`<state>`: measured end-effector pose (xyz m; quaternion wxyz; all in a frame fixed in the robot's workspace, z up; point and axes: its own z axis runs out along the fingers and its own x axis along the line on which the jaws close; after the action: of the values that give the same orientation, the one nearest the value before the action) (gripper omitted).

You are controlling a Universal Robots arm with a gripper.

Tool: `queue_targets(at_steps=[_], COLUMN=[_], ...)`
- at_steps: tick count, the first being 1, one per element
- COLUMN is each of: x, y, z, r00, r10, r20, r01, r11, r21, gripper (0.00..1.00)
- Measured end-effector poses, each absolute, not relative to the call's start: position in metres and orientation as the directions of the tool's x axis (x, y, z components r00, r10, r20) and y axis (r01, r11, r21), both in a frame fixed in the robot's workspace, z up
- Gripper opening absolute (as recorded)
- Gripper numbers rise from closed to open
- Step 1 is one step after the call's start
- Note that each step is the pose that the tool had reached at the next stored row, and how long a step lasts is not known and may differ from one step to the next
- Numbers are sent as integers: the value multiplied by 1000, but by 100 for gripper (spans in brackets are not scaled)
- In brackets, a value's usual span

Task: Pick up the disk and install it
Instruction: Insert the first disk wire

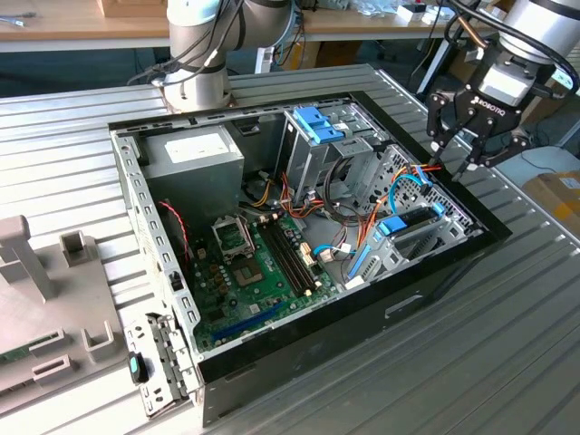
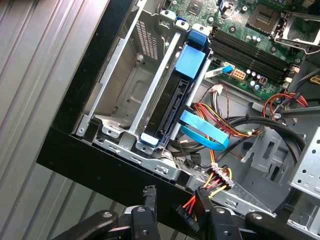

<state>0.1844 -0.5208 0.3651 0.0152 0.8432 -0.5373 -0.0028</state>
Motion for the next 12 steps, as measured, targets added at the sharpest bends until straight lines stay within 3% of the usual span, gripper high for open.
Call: queue_targets(at_steps=[2,3,6,7,12], x=[184,184,184,184,184], y=[-521,-521,-521,-521,-521], z=[365,365,365,365,365], r00=[423,423,423,423,423], r10=[-906,-906,-906,-906,-906], r20=[12,12,12,12,12], r01=[-906,-906,-906,-906,-906], r11=[-422,-422,-422,-422,-422], r21=[29,29,29,29,29], gripper=[43,36,34,22,18])
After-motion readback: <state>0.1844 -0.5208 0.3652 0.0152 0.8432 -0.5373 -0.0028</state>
